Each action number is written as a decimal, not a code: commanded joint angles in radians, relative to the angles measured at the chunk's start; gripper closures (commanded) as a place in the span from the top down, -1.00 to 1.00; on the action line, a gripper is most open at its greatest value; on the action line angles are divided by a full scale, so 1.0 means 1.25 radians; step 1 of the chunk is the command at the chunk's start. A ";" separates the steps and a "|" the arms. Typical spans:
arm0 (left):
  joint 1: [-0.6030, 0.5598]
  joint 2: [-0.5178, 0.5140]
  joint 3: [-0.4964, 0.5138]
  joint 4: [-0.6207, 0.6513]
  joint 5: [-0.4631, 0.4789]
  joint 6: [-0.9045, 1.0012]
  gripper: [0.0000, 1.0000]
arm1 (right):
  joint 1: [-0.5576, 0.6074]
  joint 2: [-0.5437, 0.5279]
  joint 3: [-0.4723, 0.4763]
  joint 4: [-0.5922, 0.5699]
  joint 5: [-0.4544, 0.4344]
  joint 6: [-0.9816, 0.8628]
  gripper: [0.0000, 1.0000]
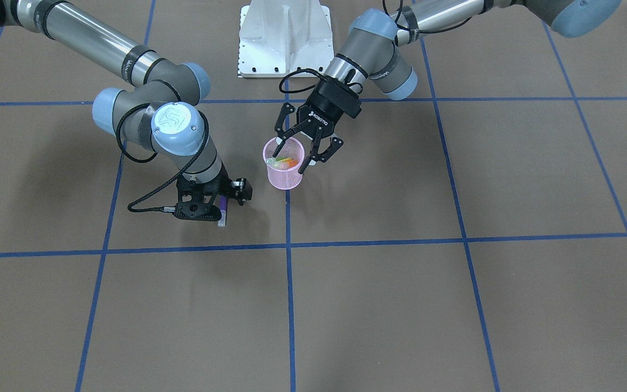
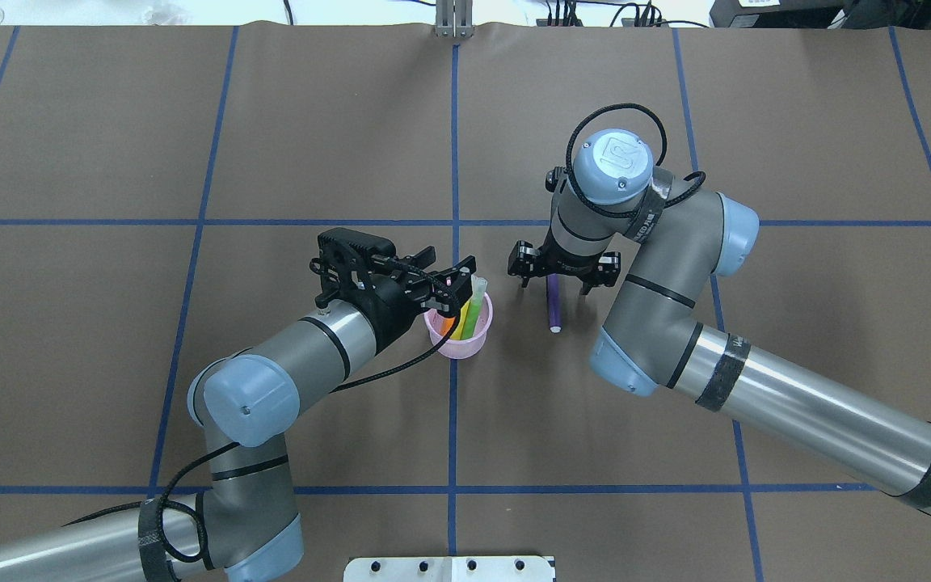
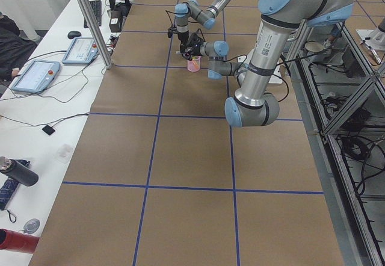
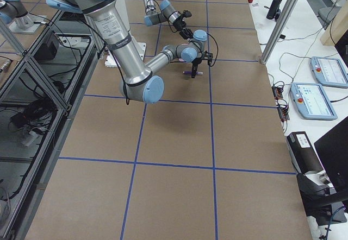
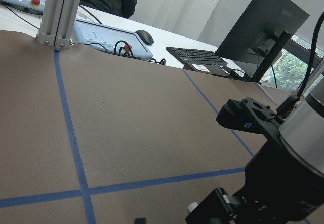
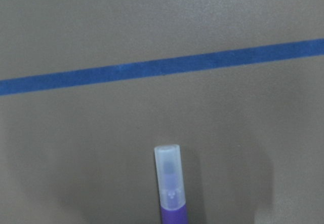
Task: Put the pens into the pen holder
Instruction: 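Open the left gripper to release the orange marker into the pink cup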
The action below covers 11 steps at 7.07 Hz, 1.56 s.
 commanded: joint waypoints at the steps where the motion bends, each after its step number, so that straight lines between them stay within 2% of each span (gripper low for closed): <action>1: 0.000 0.001 -0.003 0.000 -0.002 0.000 0.92 | -0.001 0.001 -0.006 0.000 -0.002 0.001 0.77; 2: 0.000 0.000 -0.004 0.000 -0.002 0.000 0.92 | -0.001 0.001 -0.006 -0.001 -0.002 0.001 0.35; 3: -0.002 0.000 -0.004 0.000 -0.003 0.000 0.90 | -0.001 0.001 -0.005 0.000 -0.002 -0.002 0.10; 4: -0.002 0.000 -0.004 0.000 -0.003 0.000 0.86 | -0.001 0.001 -0.003 0.001 -0.002 -0.008 -0.03; 11: -0.007 0.003 -0.005 0.001 -0.007 0.001 0.80 | 0.004 0.002 0.005 -0.001 0.002 -0.010 -0.03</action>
